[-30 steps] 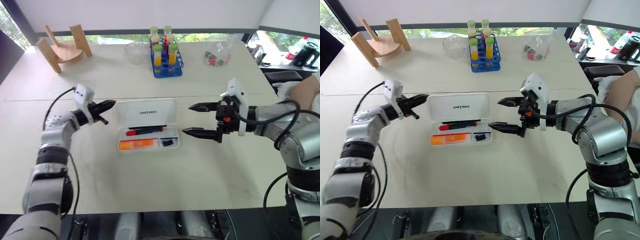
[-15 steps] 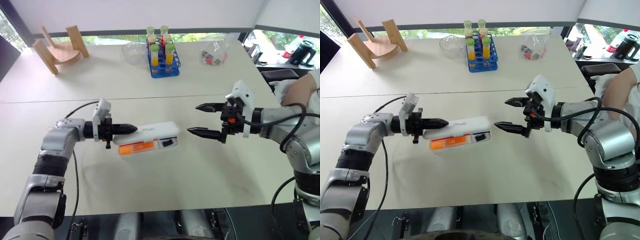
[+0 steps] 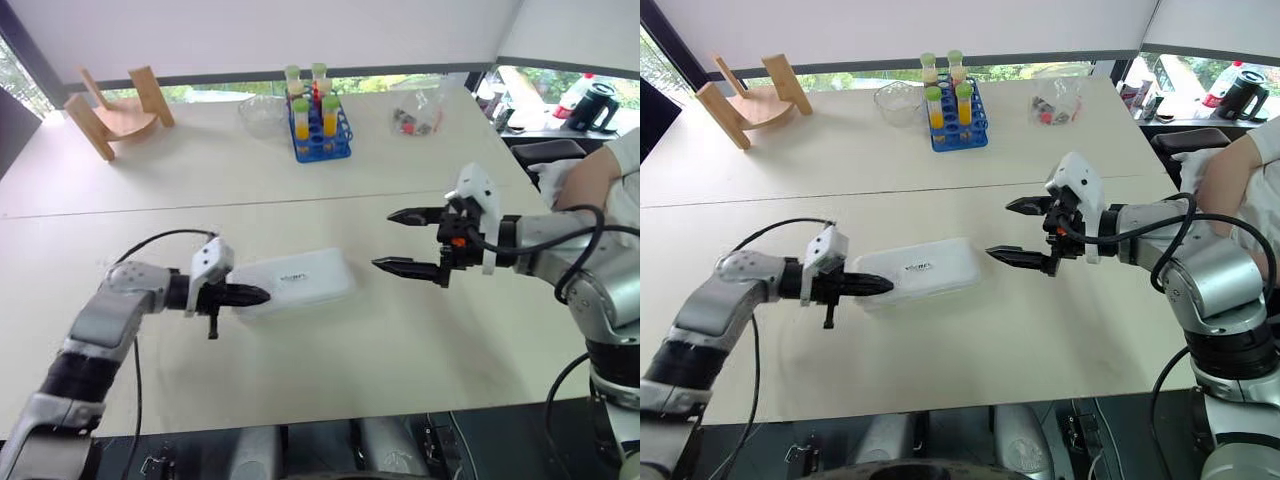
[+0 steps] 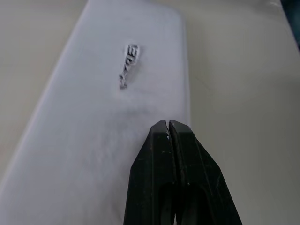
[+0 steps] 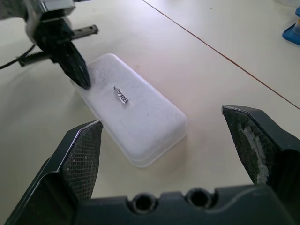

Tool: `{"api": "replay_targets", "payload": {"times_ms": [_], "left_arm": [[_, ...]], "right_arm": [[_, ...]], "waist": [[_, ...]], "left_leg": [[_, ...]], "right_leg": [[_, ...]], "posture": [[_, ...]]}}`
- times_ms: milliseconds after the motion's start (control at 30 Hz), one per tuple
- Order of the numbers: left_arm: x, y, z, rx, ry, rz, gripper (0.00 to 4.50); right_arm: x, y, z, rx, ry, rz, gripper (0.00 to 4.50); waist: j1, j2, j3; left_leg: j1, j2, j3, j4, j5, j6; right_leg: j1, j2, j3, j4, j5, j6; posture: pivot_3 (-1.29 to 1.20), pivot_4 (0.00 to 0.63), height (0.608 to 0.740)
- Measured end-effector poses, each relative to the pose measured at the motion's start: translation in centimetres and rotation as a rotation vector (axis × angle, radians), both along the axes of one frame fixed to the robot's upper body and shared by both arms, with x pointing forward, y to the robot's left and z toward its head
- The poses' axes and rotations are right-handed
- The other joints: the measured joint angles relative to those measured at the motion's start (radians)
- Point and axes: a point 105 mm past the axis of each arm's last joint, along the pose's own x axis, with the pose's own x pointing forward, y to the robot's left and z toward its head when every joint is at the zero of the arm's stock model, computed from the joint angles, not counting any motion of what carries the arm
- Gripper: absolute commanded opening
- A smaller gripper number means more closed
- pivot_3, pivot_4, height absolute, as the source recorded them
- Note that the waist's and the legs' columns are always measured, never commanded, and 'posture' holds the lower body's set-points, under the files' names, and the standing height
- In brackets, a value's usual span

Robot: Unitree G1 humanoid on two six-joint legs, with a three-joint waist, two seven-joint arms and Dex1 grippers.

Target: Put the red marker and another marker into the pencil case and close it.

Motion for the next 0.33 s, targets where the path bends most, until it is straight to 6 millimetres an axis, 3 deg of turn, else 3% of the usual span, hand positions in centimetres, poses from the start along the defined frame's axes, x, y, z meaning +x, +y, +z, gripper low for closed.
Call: {"api": "replay_targets", "payload": {"times_ms": [200, 333], "left_arm": [[-2.7, 3.3, 5.8, -0.074, -0.076, 0.2, 0.02], [-4.8, 4.8, 7.2, -0.083, -0.068, 0.313, 0.02]], "right_arm": [[-0.9, -0.9, -1.4, -0.037, 0.057, 0.026, 4.5], [-1.4, -1.4, -2.7, -0.047, 0.109, 0.042, 4.5]], "waist": [[0.014, -0.004, 0.002], [0.013, -0.004, 0.003]], "left_leg": [[-0.004, -0.001, -0.003, 0.0, 0.0, 0.0], [-0.003, -0.002, -0.002, 0.001, 0.0, 0.0]], "right_leg": [[-0.001, -0.004, -0.001, -0.003, 0.0, 0.001], [-0.001, -0.005, -0.001, -0.003, 0.0, 0.001]], "posture": [[0.0, 0.15, 0.74], [0.0, 0.15, 0.74]]}}
